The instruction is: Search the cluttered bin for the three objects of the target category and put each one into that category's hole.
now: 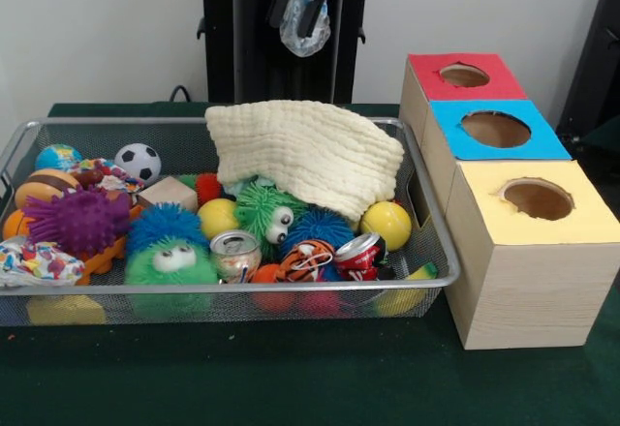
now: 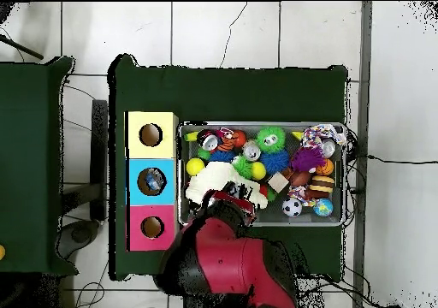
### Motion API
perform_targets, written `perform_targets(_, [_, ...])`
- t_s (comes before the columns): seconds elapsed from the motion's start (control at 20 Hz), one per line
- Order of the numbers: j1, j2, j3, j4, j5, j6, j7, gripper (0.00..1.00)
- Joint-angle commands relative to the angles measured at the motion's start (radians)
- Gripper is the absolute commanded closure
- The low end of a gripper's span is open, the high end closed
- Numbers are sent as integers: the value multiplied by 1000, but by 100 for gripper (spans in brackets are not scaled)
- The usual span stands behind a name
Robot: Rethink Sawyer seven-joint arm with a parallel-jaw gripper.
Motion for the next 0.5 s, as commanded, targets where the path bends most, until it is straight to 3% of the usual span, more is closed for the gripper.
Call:
perform_targets(0.05, [18,-4,-14,51,53,154,115,100])
perform_targets(0.5, [57,6,-40,31,64,181,125,100])
